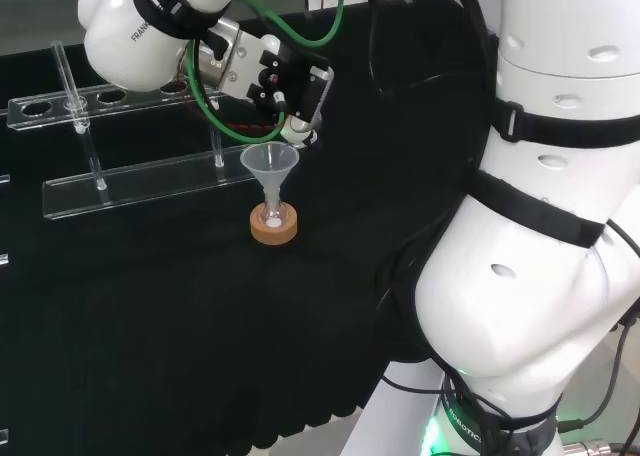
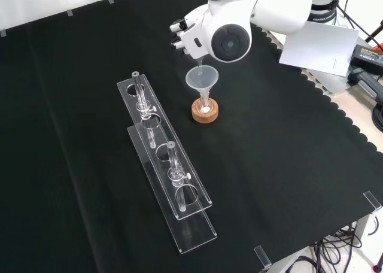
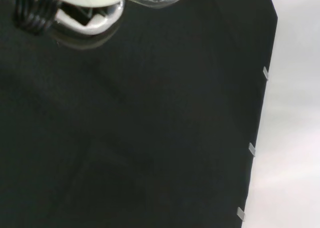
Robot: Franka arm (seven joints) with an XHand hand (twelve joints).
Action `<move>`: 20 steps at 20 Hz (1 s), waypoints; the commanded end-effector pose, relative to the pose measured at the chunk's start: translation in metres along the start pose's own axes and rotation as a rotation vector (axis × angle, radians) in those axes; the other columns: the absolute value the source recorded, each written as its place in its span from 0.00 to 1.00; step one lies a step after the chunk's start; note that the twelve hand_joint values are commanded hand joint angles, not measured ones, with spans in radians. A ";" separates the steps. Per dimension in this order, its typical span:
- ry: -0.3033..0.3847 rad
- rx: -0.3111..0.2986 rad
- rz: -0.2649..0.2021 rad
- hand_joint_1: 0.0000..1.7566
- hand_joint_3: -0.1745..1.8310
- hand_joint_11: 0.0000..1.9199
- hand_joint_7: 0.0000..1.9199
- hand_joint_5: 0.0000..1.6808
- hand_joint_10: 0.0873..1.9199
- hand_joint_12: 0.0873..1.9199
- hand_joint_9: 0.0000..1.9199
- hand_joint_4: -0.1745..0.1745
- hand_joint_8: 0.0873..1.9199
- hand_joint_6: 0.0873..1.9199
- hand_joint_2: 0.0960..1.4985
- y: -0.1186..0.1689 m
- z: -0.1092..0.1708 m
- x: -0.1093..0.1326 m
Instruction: Pour all the NaCl from the weighing funnel into the round-bottom flask.
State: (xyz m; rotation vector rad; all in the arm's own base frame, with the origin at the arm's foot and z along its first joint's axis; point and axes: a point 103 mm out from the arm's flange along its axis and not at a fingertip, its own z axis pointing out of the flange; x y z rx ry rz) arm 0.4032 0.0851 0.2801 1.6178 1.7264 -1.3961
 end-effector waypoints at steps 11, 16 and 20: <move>-0.046 0.001 0.002 0.64 0.41 0.49 0.38 0.78 0.03 0.47 0.60 1.00 0.29 0.28 0.39 0.002 -0.003 0.000; -0.063 -0.001 -0.002 0.64 0.41 0.49 0.38 0.78 0.03 0.47 0.60 1.00 0.29 0.28 0.39 0.001 -0.005 0.002; -0.064 -0.005 0.004 0.64 0.41 0.49 0.38 0.78 0.03 0.47 0.60 1.00 0.29 0.28 0.39 -0.001 -0.005 0.000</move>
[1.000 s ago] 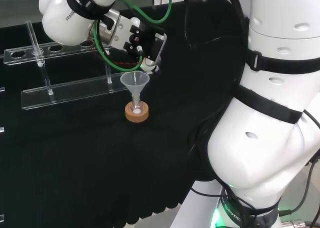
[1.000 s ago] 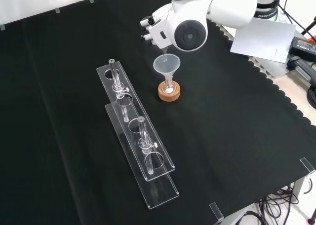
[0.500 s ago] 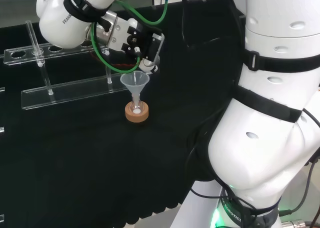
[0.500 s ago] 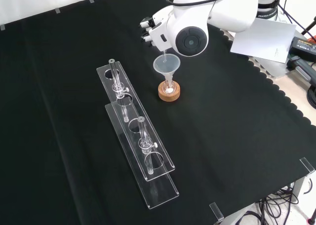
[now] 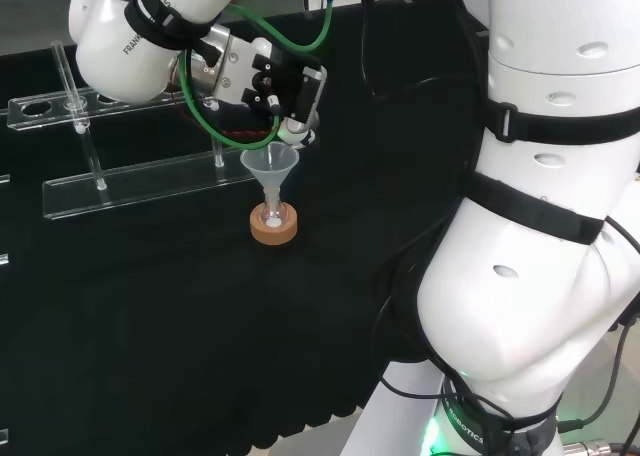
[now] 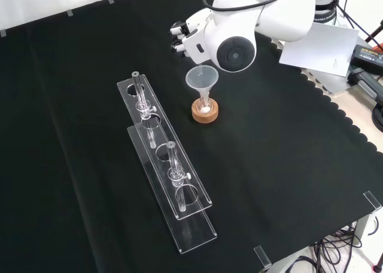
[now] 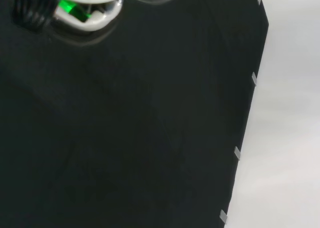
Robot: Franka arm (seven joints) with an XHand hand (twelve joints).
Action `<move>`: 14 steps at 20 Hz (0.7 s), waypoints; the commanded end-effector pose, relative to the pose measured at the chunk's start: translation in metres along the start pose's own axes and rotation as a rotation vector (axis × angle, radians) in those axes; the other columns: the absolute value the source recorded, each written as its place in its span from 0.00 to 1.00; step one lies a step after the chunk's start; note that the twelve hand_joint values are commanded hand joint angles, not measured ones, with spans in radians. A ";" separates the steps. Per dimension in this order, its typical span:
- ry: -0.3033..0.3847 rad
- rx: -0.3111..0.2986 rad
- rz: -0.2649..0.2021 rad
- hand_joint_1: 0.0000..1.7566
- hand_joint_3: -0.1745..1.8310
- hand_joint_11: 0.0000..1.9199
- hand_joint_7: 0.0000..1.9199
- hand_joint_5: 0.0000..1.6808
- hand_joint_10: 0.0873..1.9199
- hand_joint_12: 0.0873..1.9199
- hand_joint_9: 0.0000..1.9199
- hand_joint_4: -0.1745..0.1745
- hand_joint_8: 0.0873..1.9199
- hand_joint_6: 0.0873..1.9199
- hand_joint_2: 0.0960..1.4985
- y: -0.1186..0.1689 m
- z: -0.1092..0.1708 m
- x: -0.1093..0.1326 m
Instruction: Pour all the NaCl from the weighing funnel into the round-bottom flask.
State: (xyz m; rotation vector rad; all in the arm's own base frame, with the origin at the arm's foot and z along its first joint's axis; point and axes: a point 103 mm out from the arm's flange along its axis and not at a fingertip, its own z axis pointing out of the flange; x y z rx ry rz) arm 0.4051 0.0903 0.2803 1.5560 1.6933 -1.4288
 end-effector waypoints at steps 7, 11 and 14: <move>0.017 -0.006 0.016 0.64 0.41 0.49 0.38 0.78 0.03 0.47 0.60 1.00 0.29 0.28 0.39 -0.005 0.001 -0.004; 0.035 -0.014 0.014 0.64 0.41 0.49 0.38 0.78 0.03 0.47 0.60 1.00 0.29 0.28 0.39 -0.006 0.003 -0.004; 0.051 -0.022 0.013 0.64 0.41 0.49 0.38 0.78 0.03 0.47 0.60 1.00 0.29 0.28 0.39 -0.006 0.006 -0.006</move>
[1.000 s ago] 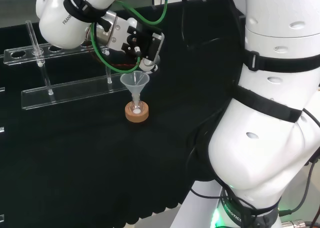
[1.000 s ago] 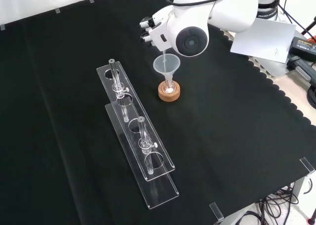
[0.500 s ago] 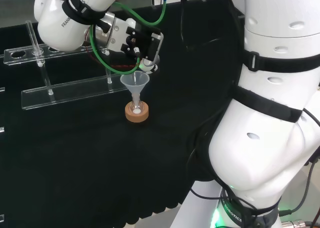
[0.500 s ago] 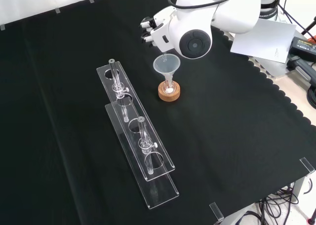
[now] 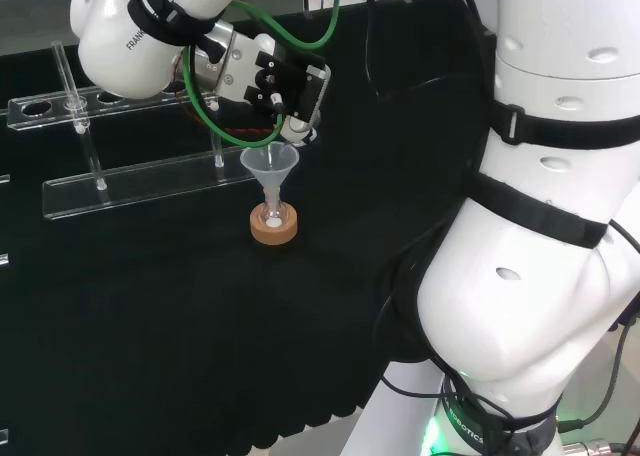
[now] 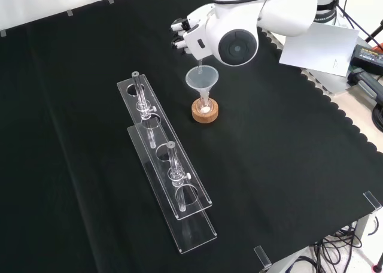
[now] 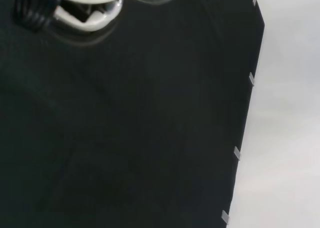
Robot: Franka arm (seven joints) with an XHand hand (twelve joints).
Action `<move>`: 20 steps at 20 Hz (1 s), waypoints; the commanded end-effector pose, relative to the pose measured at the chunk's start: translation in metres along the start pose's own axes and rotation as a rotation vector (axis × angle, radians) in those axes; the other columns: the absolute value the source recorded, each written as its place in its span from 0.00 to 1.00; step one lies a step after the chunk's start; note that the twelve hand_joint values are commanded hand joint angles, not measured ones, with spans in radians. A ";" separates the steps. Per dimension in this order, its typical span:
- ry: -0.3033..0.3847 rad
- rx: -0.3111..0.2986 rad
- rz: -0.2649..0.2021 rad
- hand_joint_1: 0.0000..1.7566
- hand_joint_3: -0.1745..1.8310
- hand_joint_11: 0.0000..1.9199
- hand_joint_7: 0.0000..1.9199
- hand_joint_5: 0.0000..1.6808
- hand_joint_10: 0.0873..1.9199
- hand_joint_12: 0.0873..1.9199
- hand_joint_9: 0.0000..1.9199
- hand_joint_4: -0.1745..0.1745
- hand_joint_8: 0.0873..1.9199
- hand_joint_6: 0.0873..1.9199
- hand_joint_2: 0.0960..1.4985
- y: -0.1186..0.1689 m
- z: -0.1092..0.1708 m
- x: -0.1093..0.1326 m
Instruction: Pour all the NaCl from the weighing funnel into the round-bottom flask.
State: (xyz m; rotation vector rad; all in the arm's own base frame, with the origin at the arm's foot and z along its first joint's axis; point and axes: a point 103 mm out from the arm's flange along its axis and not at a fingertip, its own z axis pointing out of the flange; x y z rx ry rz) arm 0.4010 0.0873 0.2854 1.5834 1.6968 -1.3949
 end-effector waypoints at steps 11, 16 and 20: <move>0.244 -0.016 0.013 0.64 0.41 0.49 0.38 0.78 0.03 0.47 0.60 1.00 0.29 0.28 0.39 -0.005 0.022 -0.002; 0.366 -0.045 0.024 0.64 0.41 0.49 0.38 0.78 0.03 0.47 0.60 1.00 0.29 0.28 0.39 -0.006 0.036 -0.010; 0.436 -0.069 0.024 0.64 0.41 0.49 0.38 0.78 0.03 0.47 0.60 1.00 0.29 0.28 0.39 -0.006 0.046 -0.018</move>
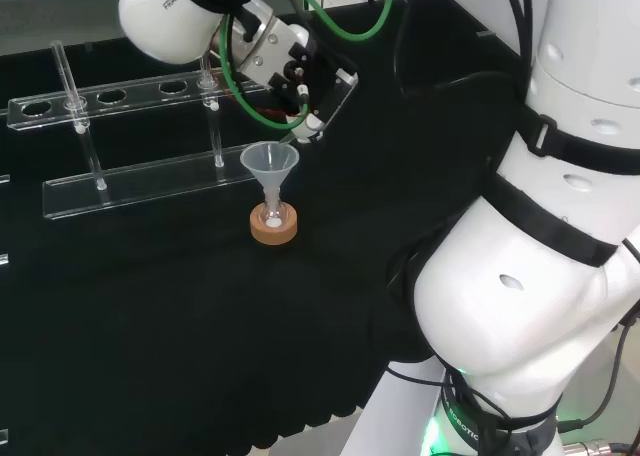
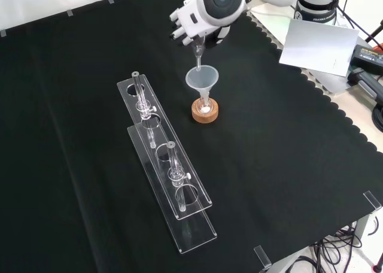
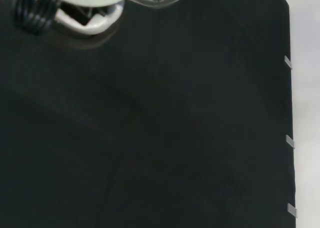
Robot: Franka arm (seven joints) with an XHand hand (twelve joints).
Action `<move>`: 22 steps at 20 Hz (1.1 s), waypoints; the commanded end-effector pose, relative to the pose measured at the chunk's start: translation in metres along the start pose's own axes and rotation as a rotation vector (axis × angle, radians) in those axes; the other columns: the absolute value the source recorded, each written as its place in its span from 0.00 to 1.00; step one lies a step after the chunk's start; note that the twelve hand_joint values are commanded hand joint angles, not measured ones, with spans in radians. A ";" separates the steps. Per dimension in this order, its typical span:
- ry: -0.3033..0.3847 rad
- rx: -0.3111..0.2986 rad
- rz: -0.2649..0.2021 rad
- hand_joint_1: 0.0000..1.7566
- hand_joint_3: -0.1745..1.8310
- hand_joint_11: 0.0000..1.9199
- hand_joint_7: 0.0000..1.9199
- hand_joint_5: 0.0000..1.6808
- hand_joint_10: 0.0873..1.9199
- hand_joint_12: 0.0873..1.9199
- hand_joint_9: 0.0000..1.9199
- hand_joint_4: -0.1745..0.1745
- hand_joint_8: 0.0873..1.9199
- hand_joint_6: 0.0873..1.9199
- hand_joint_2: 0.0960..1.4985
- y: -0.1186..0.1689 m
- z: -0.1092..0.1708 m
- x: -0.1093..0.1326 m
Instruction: Pour all the NaCl from the weighing funnel into the round-bottom flask.
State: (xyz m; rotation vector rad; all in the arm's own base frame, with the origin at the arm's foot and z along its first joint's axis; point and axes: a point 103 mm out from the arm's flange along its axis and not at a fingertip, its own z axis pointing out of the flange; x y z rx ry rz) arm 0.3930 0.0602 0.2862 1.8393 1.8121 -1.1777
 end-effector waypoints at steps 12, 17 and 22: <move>0.442 -0.125 -0.007 0.64 0.41 0.50 0.38 0.78 0.02 0.47 0.60 1.00 0.29 0.29 0.39 -0.006 0.031 -0.036; 0.557 -0.142 -0.008 0.64 0.41 0.50 0.38 0.78 0.02 0.47 0.60 1.00 0.29 0.29 0.39 -0.003 0.036 -0.042; 0.627 -0.144 0.000 0.64 0.41 0.50 0.38 0.78 0.02 0.47 0.60 1.00 0.29 0.29 0.39 0.001 0.041 -0.043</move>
